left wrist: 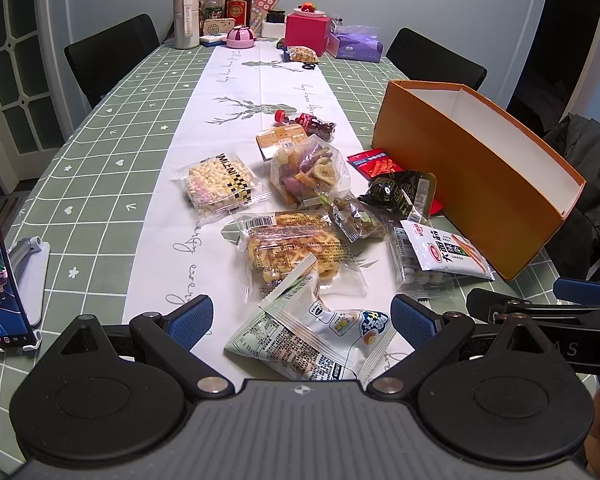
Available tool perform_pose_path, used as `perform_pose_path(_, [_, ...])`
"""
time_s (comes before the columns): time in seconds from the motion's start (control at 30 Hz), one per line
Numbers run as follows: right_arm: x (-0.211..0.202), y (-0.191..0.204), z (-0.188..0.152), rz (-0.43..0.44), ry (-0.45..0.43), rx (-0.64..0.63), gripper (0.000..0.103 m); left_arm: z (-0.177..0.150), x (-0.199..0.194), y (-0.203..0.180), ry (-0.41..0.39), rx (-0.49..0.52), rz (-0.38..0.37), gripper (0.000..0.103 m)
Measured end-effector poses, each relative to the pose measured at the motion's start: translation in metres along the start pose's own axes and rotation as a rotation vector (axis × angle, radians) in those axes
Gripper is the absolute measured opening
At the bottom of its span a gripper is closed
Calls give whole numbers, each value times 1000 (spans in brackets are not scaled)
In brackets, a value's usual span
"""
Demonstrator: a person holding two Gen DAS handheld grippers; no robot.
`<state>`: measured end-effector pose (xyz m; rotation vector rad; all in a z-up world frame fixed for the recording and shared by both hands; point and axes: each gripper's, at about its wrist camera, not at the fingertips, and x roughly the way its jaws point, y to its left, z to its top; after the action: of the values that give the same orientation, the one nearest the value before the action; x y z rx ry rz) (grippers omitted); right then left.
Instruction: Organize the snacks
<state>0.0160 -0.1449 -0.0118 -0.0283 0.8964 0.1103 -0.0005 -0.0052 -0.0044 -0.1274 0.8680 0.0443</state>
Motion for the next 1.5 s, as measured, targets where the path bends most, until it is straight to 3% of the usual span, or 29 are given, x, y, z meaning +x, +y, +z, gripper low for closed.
perform_pose_path(1.27, [1, 0, 0, 3, 3, -12, 100, -1, 1, 1, 2, 3, -1, 103])
perform_pose_path(1.43, [-8, 2, 17, 71, -18, -120, 100, 7, -6, 7, -32, 3, 9, 103])
perform_pose_path(1.5, [-13, 2, 26, 176, -55, -216, 100, 9, -7, 13, -42, -5, 6, 103])
